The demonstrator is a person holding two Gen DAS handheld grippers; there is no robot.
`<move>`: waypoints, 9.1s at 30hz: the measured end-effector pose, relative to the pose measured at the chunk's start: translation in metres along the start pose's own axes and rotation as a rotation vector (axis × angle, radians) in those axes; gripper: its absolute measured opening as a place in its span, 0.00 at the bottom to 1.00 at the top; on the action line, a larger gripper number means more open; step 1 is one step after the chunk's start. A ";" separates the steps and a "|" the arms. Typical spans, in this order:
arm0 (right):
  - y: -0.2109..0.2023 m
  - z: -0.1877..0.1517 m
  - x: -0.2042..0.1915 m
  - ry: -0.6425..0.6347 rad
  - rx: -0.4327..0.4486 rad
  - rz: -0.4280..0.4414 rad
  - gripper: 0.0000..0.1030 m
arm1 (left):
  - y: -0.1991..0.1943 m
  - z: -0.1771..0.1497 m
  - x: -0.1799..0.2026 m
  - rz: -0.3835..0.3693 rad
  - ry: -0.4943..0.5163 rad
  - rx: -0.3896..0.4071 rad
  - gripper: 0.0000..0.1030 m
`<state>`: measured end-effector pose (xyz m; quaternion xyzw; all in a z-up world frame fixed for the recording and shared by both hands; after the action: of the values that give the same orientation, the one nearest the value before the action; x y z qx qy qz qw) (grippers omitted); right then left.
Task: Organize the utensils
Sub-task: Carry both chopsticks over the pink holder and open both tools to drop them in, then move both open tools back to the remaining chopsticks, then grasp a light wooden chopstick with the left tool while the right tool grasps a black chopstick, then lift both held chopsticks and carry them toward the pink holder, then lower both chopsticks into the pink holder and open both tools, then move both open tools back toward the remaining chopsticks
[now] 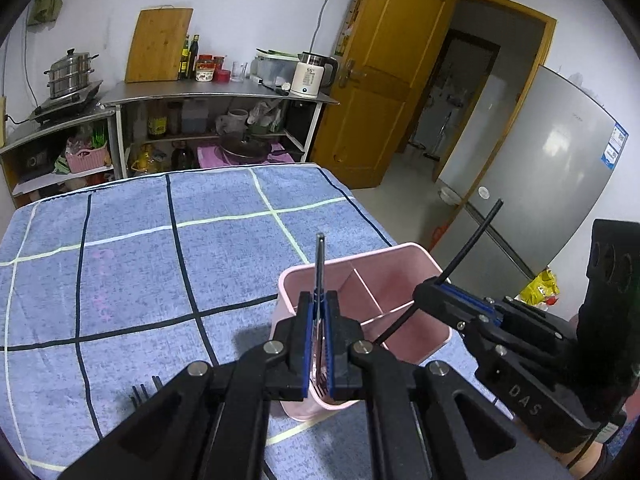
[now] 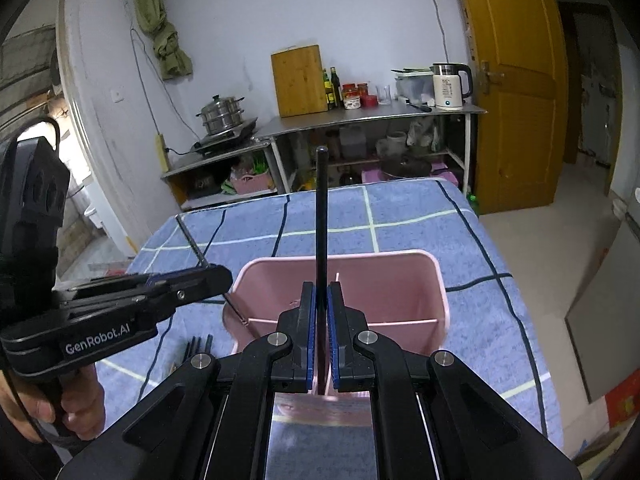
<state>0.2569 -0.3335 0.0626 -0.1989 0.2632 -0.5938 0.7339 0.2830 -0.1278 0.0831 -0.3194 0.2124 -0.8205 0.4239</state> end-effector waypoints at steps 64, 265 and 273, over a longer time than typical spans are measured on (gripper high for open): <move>-0.060 -0.141 -0.103 -0.162 -0.027 0.107 0.20 | -0.124 -0.191 -0.081 0.267 -0.146 0.143 0.41; -0.078 -0.021 -0.013 0.010 0.139 -0.029 0.16 | -0.112 -0.037 -0.005 0.059 0.022 0.200 0.40; -0.098 -0.043 -0.031 -0.013 0.152 0.002 0.16 | -0.142 -0.074 -0.018 0.135 0.024 0.229 0.40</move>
<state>0.1497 -0.3240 0.0929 -0.1462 0.2126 -0.6099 0.7493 0.1595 -0.0290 0.1121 -0.2440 0.1434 -0.8128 0.5092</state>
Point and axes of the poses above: each gripper's, at about its wrist camera, not at the fingertips, and y roughly the way its jaws point, x to its right, z to its top, the point moved 3 cm from there along y, roughly the way its jaws point, and after that the axes turned 5 degrees about -z, right-handed, at the moved point
